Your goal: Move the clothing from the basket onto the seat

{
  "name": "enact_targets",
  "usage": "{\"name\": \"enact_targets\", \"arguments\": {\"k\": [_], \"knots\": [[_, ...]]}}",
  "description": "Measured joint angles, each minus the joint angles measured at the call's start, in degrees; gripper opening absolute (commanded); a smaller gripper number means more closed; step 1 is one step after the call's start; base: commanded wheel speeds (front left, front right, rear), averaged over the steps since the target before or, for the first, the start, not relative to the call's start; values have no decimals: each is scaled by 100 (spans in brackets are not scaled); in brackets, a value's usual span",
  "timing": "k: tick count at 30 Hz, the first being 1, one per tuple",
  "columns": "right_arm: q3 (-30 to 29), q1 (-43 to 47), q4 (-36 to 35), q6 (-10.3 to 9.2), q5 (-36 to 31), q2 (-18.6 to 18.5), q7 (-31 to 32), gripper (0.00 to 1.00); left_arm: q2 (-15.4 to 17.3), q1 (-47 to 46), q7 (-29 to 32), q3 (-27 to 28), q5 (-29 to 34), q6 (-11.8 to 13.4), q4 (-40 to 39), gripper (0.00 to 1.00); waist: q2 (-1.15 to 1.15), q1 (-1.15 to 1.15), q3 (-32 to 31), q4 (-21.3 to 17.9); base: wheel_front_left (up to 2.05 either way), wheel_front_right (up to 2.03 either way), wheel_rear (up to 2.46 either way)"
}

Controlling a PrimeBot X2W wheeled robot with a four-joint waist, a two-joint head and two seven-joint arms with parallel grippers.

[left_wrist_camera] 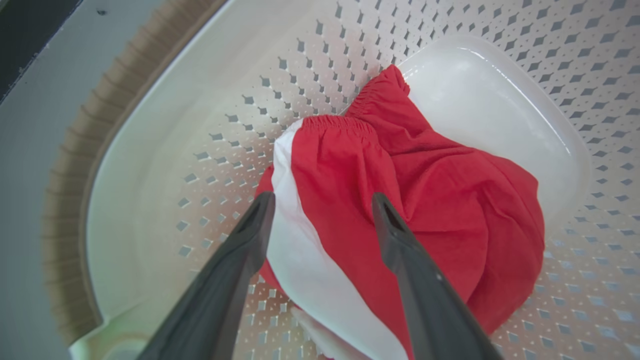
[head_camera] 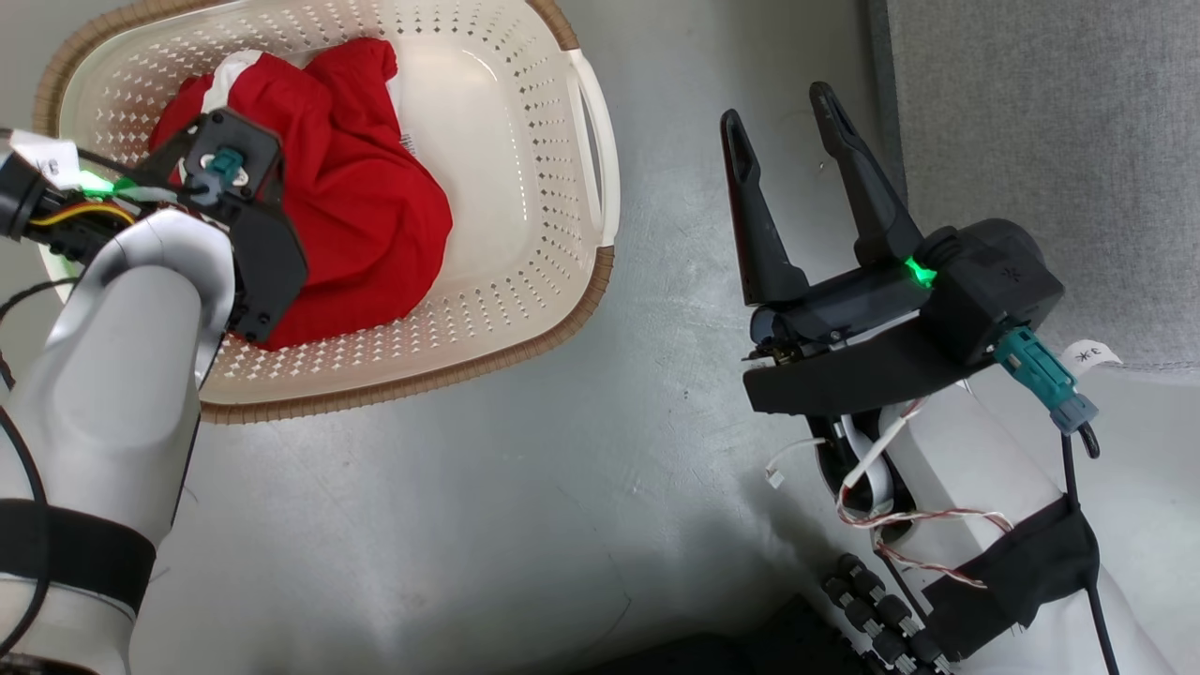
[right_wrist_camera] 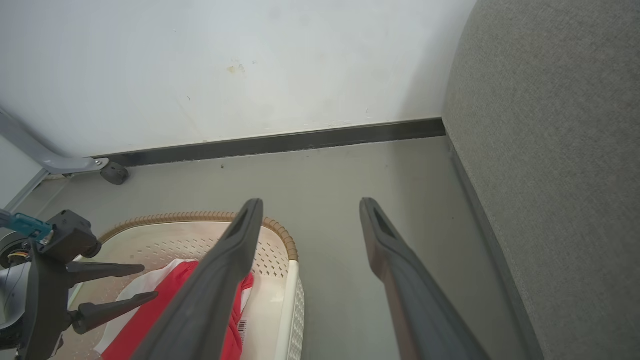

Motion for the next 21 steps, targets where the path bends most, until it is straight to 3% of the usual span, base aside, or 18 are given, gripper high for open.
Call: {"name": "enact_targets", "arguments": {"k": [21], "knots": [[63,1,-129,0,227,1,0,100,68,-469,501,-122,221,53,600,100,0,0,210,-64,0,0,0]]}}
